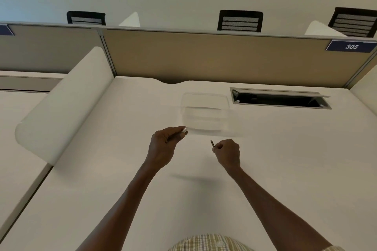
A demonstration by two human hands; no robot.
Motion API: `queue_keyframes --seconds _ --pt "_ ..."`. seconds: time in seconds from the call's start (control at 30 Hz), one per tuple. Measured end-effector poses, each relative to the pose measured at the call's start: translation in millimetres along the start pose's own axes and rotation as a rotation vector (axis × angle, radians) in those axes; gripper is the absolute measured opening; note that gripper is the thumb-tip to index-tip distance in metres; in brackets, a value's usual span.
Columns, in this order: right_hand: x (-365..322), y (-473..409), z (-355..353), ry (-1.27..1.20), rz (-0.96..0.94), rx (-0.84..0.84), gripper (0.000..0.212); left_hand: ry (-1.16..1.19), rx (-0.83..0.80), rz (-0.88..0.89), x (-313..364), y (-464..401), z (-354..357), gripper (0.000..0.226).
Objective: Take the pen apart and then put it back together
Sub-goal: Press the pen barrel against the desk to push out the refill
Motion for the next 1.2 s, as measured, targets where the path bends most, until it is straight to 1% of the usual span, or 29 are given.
queue_keyframes --seconds 0.13,0.37,0.5,0.6,0.63,0.7,0.73,0.8,0.97,1.13,1.2 --pt "16 2 18 0.071 0.033 0.017 0.011 0.011 -0.005 -0.019 -6 -1 1 0.022" --pt "15 2 30 0.178 -0.043 0.024 0.016 0.04 -0.016 -0.039 -13 1 8 0.019" --pt "10 3 34 0.23 -0.051 0.001 0.017 0.04 -0.019 -0.045 -15 1 10 0.019" --pt "9 5 34 0.259 -0.044 -0.014 0.014 0.024 -0.024 -0.037 -14 0 11 0.019" --pt "10 6 34 0.251 -0.039 -0.02 0.019 0.023 -0.025 -0.036 -14 0 10 0.02" --pt "10 7 33 0.235 -0.039 -0.03 0.042 0.021 -0.022 -0.035 -13 -1 11 0.02" --pt "10 8 32 0.23 -0.044 -0.029 0.049 0.016 -0.023 -0.033 -12 -1 11 0.02" --pt "8 9 29 0.215 -0.056 -0.029 0.054 0.009 -0.032 -0.028 -11 -1 14 0.02" --pt "10 6 29 0.221 -0.051 -0.057 0.05 0.008 -0.051 -0.021 -7 1 19 0.021" --pt "11 3 21 0.1 -0.027 0.006 0.044 0.003 -0.047 -0.003 2 3 20 0.02" --pt "7 4 16 0.043 -0.023 0.028 0.035 0.003 -0.048 0.003 6 4 20 0.021"
Point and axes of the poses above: each hand's wrist, its own y-axis away from the middle knuckle, its own z-axis out of the palm, x = y × z, the point moved 10 cm from there along -y, towards the middle knuckle, and after that the axes turned 2 degrees about z, right-handed, at the moved point
